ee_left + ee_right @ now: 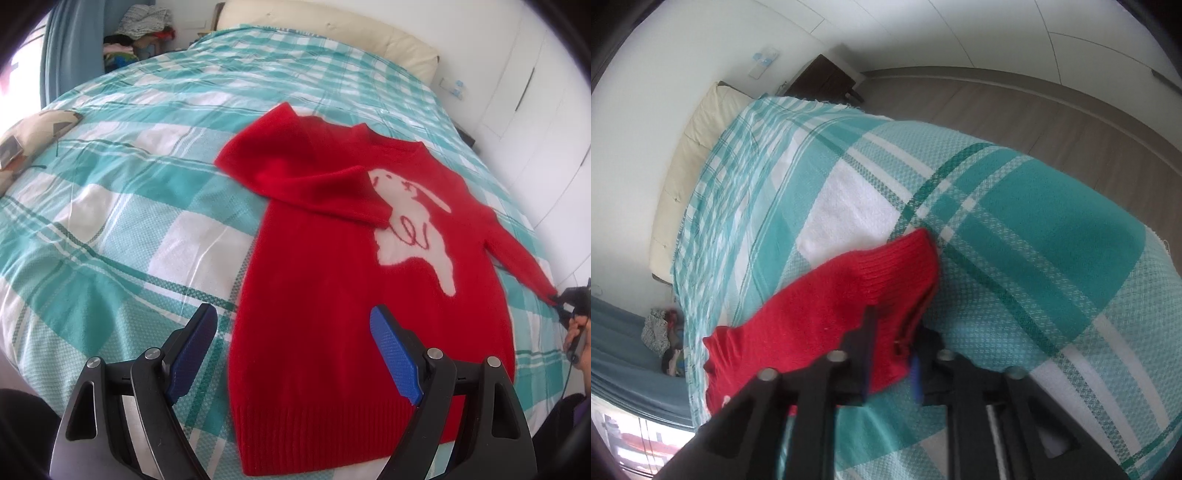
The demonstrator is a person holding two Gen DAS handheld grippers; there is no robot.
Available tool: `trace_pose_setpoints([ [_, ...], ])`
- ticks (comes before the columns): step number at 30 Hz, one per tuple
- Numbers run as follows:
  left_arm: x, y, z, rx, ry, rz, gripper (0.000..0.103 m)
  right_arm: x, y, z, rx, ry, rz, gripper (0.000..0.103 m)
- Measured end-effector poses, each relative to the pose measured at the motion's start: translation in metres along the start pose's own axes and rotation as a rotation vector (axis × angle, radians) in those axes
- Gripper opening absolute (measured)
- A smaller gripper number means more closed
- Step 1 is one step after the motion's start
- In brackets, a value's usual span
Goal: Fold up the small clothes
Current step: 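Grasp the sweater sleeve cuff with the right tool, then fold the held sleeve across the sweater body with the right tool, release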
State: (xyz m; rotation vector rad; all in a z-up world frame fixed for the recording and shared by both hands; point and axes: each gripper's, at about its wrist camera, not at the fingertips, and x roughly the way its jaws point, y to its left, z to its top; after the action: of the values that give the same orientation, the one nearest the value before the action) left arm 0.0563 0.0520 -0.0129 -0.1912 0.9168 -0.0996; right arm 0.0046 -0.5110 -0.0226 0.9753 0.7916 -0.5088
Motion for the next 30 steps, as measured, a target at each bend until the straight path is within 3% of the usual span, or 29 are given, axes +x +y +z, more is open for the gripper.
trace_pose_setpoints([
  [3, 0.001, -0.001, -0.001, 0.01, 0.003, 0.011, 0.086, -0.009, 0.003, 0.002, -0.054, -0.053, -0.147, 0.003],
  [8, 0.004, -0.001, -0.001, 0.021, 0.019, 0.02, 0.086, -0.003, 0.001, 0.0, -0.087, -0.042, -0.229, 0.003],
  [18, 0.002, -0.008, -0.003, 0.069, -0.003, 0.058, 0.087, -0.013, -0.006, -0.002, -0.058, -0.049, -0.208, 0.005],
  [23, 0.0, -0.013, -0.003, 0.105, -0.015, 0.079, 0.087, -0.029, -0.01, -0.005, -0.044, -0.086, -0.277, 0.014],
  [27, 0.002, -0.015, -0.004, 0.119, -0.009, 0.088, 0.087, -0.048, -0.026, -0.006, 0.047, -0.143, -0.314, 0.018],
  [30, 0.002, -0.015, -0.005, 0.122, -0.006, 0.097, 0.087, -0.069, -0.036, -0.005, 0.108, -0.219, -0.35, 0.033],
])
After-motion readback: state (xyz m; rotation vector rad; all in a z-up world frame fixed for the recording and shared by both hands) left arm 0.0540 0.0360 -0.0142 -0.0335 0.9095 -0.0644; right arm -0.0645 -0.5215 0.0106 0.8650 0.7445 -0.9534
